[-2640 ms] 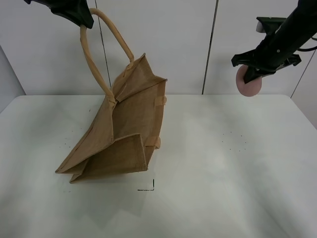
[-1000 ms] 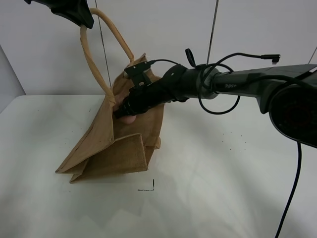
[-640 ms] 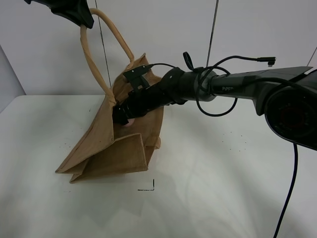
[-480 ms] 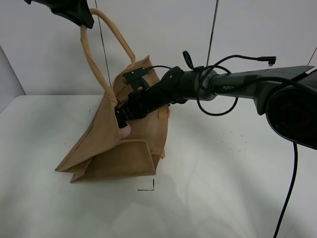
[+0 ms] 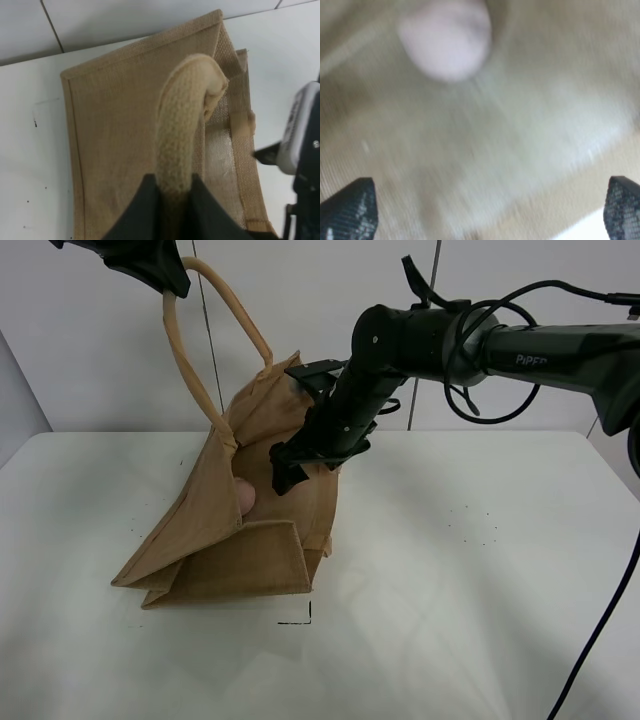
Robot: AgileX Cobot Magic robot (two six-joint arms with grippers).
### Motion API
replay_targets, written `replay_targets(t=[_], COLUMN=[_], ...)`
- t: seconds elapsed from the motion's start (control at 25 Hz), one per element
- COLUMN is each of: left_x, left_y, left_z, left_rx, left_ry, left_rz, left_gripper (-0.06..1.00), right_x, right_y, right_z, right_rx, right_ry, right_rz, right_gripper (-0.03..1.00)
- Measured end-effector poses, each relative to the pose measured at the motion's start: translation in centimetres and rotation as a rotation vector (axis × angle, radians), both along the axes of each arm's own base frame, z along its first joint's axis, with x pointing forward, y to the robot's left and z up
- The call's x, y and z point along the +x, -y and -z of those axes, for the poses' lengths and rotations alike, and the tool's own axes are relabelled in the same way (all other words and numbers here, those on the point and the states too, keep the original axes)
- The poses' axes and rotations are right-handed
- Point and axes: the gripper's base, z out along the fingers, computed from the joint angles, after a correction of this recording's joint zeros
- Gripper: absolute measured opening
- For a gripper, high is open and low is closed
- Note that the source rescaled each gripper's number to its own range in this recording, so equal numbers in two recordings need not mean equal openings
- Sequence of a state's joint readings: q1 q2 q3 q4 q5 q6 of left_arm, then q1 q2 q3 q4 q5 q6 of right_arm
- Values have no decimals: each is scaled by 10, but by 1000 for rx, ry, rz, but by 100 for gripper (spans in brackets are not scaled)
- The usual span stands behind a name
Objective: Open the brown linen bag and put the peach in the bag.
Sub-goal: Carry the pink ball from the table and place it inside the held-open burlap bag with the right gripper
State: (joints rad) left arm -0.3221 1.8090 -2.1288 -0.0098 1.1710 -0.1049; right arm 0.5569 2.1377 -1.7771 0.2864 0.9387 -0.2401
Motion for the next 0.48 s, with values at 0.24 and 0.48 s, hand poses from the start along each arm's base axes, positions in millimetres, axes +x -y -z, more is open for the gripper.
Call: replay_targets(t=[0.24,0.48], left_x=[0,0], left_y=[0,0], left_z=[0,0], left_rx=[0,0], left_ry=[0,0], left_rz=[0,0], left_gripper=[0,0], right_x=[12,44], right_y=[23,87], right_z=[-7,-6], right_rx=[-75,-113], right_ry=[-11,-8], right_rz=[112,280], right_gripper=[100,100])
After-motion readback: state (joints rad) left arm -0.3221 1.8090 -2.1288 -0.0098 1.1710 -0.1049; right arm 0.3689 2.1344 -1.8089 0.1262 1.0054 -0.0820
